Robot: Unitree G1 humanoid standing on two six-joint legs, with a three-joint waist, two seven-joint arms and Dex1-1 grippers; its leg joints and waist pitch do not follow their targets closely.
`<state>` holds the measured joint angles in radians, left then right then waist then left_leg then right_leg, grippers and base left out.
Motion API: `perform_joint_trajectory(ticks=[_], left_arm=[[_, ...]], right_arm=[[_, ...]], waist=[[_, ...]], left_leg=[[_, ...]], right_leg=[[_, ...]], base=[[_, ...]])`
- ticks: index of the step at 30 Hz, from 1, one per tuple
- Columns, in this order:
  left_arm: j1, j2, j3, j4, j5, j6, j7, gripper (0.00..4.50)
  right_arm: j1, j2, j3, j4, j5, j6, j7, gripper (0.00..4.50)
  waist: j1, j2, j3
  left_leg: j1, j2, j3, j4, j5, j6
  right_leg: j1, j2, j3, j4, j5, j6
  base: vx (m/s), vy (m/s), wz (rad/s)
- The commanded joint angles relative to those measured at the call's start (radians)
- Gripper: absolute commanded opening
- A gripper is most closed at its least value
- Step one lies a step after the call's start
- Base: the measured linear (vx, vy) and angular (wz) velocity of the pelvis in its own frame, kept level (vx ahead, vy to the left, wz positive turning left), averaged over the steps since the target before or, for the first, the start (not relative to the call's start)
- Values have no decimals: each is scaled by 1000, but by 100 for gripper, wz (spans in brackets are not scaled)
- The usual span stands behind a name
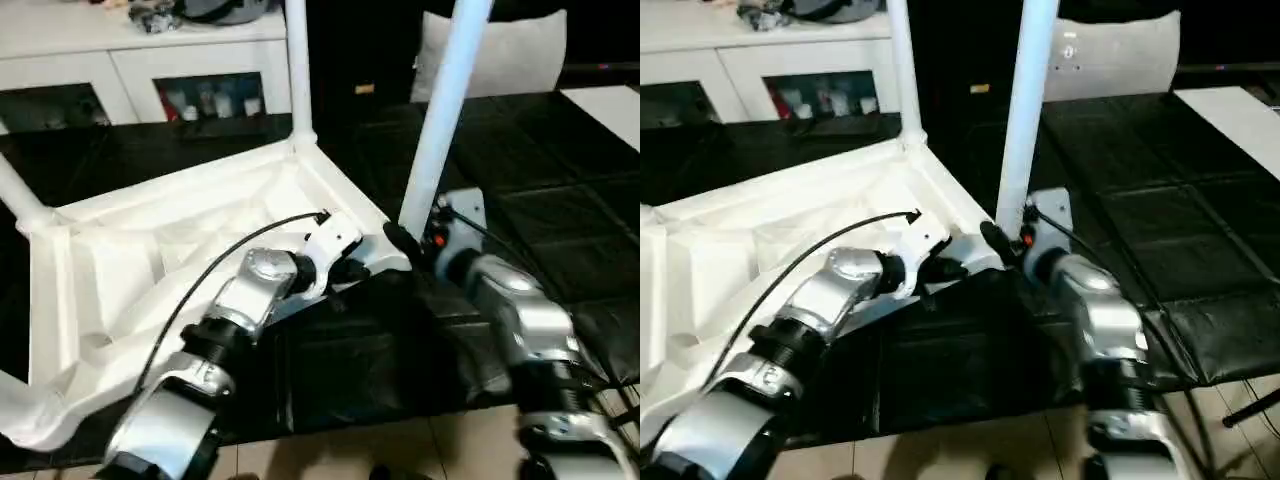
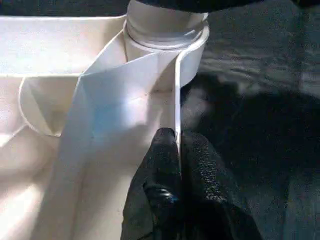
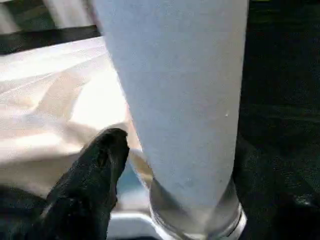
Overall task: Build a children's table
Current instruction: Rotate leg to tighten
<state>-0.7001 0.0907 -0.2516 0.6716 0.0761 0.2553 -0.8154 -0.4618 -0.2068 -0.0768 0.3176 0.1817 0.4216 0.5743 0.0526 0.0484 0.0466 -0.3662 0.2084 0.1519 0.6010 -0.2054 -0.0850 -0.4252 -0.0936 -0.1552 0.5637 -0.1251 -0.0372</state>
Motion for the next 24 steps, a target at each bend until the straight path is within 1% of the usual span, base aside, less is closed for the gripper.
perform_joint_trajectory(ticks=[1, 2, 3, 4, 5, 6, 7, 8, 9, 10, 11, 12, 13, 15, 16, 17, 18, 19, 20, 21, 22, 23, 24], left_arm=[[-3, 26, 12, -79, -38, -92, -67, 0], [-3, 26, 12, -79, -38, -92, -67, 0], [2, 39, 7, -79, -38, -108, -93, 0], [5, 57, 2, -78, -37, -118, -120, 0], [6, 60, 1, -78, -36, -121, -123, 0], [8, 75, -5, -75, -32, -144, -145, 0], [14, 94, -12, -75, -34, -161, -178, 0], [18, 113, -20, -74, -35, -178, -209, 0], [20, 123, -25, -74, -37, -188, -228, 0], [28, 154, -41, -80, -41, -210, -289, 0], [35, 184, -59, -84, -41, -248, -346, 0], [40, 204, -70, -85, -41, -277, -386, 0], [43, 224, -81, -85, -39, -299, -426, 0], [45, 246, -91, -85, -40, -322, -475, 0], [46, 251, -91, -86, -44, -329, -491, 0], [46, 253, -91, -87, -46, -334, -501, 0], [46, 253, -91, -87, -46, -334, -501, 0], [47, 262, -94, -94, -60, -343, -542, 0], [48, 267, -97, -99, -68, -348, -567, 0], [50, 276, -104, -112, -84, -349, -611, 0], [50, 276, -104, -112, -84, -349, -611, 0], [50, 282, -111, -121, -92, -352, -637, 0], [50, 282, -111, -121, -92, -352, -637, 0]], right_arm=[[23, -47, 61, -37, 34, -17, 157, 384], [23, -47, 61, -37, 34, -17, 157, 399], [30, -73, 70, -46, 38, -21, 200, 407], [41, -111, 84, -61, 44, -28, 269, 410], [42, -115, 86, -62, 45, -28, 275, 417], [50, -143, 94, -72, 48, -32, 324, 442], [55, -177, 103, -73, 45, -40, 375, 442], [57, -207, 110, -71, 43, -47, 419, 442], [56, -223, 115, -67, 41, -51, 442, 442], [62, -261, 132, -64, 43, -71, 510, 442], [66, -294, 149, -61, 44, -81, 566, 442], [69, -317, 162, -58, 47, -90, 606, 442], [70, -333, 171, -55, 55, -97, 645, 442], [69, -341, 175, -55, 78, -86, 690, 442], [68, -343, 177, -56, 85, -86, 709, 442], [68, -345, 179, -57, 89, -86, 722, 427], [68, -345, 179, -57, 89, -86, 722, 427], [64, -349, 183, -55, 98, -84, 749, 408], [62, -351, 186, -53, 103, -82, 765, 405], [57, -352, 193, -52, 111, -82, 794, 394], [57, -352, 193, -52, 111, -82, 794, 378], [54, -351, 198, -50, 111, -98, 809, 367], [54, -351, 198, -50, 111, -98, 809, 361]], waist=[[11, -17, -83], [13, -17, -82], [16, -18, -81], [14, -18, -81], [17, -18, -82], [19, -17, -81], [22, -16, -81], [24, -18, -80], [24, -18, -80], [30, -16, -80], [36, -16, -80], [38, -16, -79], [41, -20, -80], [45, -16, -81], [48, -16, -81], [51, -15, -81], [53, -15, -82], [59, -25, -82], [63, -19, -82], [66, -20, -83], [67, -21, -84], [69, -21, -82], [70, -21, -82]], left_leg=[[-7, 5, 11, -49, -39, 156], [-4, 6, 11, -50, -52, 153], [-3, 7, 10, -51, -64, 143], [-4, 8, 11, -52, -67, 139], [-1, 9, 11, -51, -73, 136], [-1, 9, 11, -52, -79, 133], [-1, 9, 10, -52, -86, 127], [0, 11, 12, -52, -98, 130], [0, 11, 12, -52, -98, 130], [2, 13, 10, -53, -110, 128], [3, 15, 11, -53, -110, 129], [3, 17, 11, -53, -111, 130], [2, 18, 11, -54, -109, 127], [4, 20, 11, -54, -106, 128], [4, 22, 11, -54, -106, 125], [5, 23, 11, -54, -103, 122], [6, 24, 11, -55, -100, 120], [5, 24, 11, -55, -93, 119], [8, 28, 11, -55, -88, 117], [9, 28, 12, -55, -88, 115], [8, 28, 11, -55, -84, 115], [7, 28, 11, -56, -89, 116], [7, 28, 12, -56, -89, 114]], right_leg=[[92, -51, 47, -60, -285, -123], [91, -52, 47, -64, -304, -117], [92, -51, 47, -66, -325, -107], [90, -51, 48, -65, -330, -105], [88, -50, 48, -67, -339, -99], [87, -50, 47, -68, -348, -99], [87, -51, 47, -68, -355, -95], [85, -50, 47, -70, -364, -92], [85, -50, 47, -70, -364, -92], [84, -51, 46, -69, -372, -95], [83, -52, 48, -68, -369, -93], [82, -52, 50, -67, -366, -95], [83, -53, 50, -63, -356, -101], [80, -52, 51, -61, -344, -111], [80, -53, 52, -59, -340, -119], [80, -54, 53, -58, -336, -122], [79, -54, 53, -58, -332, -126], [80, -56, 55, -53, -327, -130], [76, -57, 57, -53, -326, -135], [77, -58, 58, -51, -315, -142], [79, -59, 59, -47, -301, -147], [77, -59, 61, -46, -298, -152], [77, -59, 61, -47, -301, -151]], base=[[0, 0, 0], [0, 0, 0], [0, 0, 0], [0, 0, 0], [0, 0, 0], [0, 0, 0], [0, 0, 0], [0, 0, 0], [0, 0, 0], [0, 0, 0], [0, 0, 0], [0, 0, 0], [0, 0, 0], [0, 0, 0], [0, 0, 0], [0, 0, 0], [0, 0, 0], [0, 0, 0], [0, 0, 0], [0, 0, 0], [0, 0, 0], [0, 0, 0], [0, 0, 0]])
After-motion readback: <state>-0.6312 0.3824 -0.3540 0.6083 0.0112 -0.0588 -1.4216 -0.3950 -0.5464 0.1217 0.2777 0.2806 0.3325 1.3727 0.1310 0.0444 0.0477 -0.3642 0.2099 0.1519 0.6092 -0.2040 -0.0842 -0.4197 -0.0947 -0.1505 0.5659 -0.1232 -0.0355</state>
